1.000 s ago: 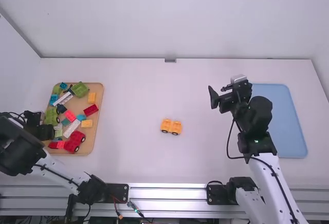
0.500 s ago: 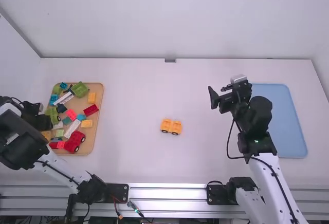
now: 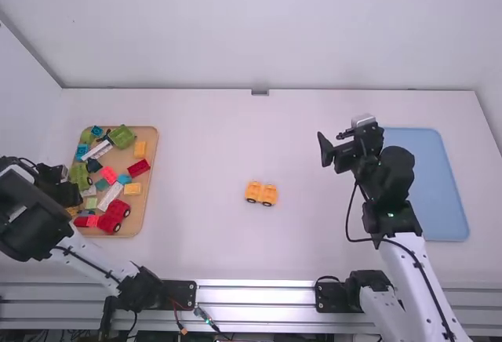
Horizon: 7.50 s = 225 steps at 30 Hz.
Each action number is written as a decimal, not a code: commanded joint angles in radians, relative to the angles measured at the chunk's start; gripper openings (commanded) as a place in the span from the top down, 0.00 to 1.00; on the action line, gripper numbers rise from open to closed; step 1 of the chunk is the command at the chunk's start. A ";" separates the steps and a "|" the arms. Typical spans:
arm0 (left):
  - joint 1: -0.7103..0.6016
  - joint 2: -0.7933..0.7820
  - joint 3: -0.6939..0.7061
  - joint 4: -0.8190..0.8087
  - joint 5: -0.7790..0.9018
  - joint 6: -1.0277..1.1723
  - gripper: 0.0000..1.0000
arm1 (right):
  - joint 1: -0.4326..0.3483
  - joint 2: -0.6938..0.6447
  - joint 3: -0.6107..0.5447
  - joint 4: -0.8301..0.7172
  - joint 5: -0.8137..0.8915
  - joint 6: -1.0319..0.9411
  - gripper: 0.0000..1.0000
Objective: Assemble lego blocks to make yellow taxi
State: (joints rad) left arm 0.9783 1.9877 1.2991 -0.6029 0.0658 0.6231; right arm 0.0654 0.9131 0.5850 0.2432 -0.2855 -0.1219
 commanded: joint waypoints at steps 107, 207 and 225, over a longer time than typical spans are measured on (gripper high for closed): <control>-0.901 -0.514 -0.130 0.163 0.596 -0.064 0.98 | 0.001 0.376 0.037 0.434 -0.541 0.145 0.01; -1.109 -0.509 -0.502 1.079 1.225 -0.365 0.01 | 0.293 0.888 0.385 0.742 -0.995 0.372 0.67; -1.105 -0.509 -0.492 0.800 0.760 -0.319 0.01 | 0.202 0.778 0.702 -0.461 -0.400 -0.208 0.81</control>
State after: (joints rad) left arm -0.1226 1.4921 0.7982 0.2039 0.9123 0.2886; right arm 0.2615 1.7527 1.1954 -0.1768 -0.8181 -0.1280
